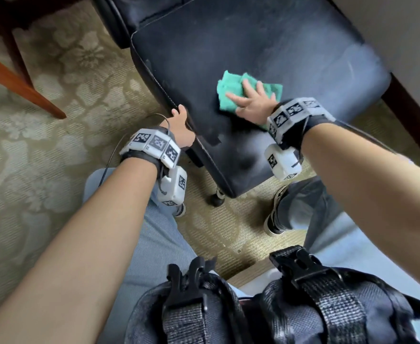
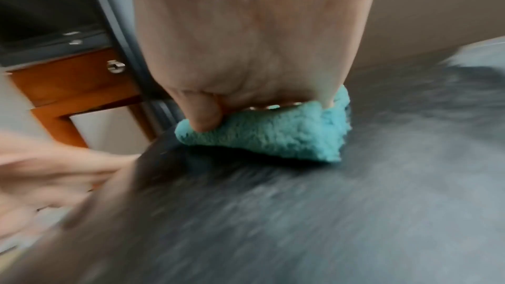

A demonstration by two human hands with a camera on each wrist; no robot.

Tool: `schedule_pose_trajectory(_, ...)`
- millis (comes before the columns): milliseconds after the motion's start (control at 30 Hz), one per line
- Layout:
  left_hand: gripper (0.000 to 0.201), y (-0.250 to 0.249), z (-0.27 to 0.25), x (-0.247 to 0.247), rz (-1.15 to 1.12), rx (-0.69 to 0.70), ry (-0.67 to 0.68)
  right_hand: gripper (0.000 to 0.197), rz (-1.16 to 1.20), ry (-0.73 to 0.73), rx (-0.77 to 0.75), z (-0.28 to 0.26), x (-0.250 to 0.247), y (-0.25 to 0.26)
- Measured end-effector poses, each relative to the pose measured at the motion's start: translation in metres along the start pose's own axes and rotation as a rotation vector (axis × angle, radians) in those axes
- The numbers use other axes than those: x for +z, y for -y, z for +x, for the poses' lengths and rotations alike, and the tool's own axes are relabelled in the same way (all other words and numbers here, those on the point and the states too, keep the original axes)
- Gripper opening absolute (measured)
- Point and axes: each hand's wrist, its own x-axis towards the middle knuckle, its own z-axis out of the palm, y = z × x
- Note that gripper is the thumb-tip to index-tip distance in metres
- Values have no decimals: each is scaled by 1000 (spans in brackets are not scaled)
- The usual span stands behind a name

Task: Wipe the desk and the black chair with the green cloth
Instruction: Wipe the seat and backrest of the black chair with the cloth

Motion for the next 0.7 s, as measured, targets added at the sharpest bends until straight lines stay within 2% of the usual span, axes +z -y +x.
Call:
schedule_pose_trajectory(67,71,4,-2,-3,-7,20,-29,53,-67,57,-146,-12,11,16)
schedule_pose_trajectory(200,65,9,-4,-6,35,49,1,52,-287,187,-427,-55,32,19)
schedule_pose_trajectory(267,68,8,-5,-7,72,41,49,50,-394,271,-515,-75,41,14)
schedule_pose_trajectory(367,67,3,-9,-6,121,16,50,49,-454,317,-575,-88,42,7)
schedule_pose_trajectory(433,66,0,-10,-3,141,19,29,50,-298,369,-537,-92,34,1)
schedule_pose_trajectory(500,65,2,-10,1,150,28,14,49,-23,357,-489,-95,27,-10)
schedule_pose_trajectory(567,63,4,-10,3,135,36,22,46,216,230,-413,-97,20,-27)
schedule_pose_trajectory(700,65,4,-13,6,127,43,11,41,600,-156,-141,-93,-9,-63)
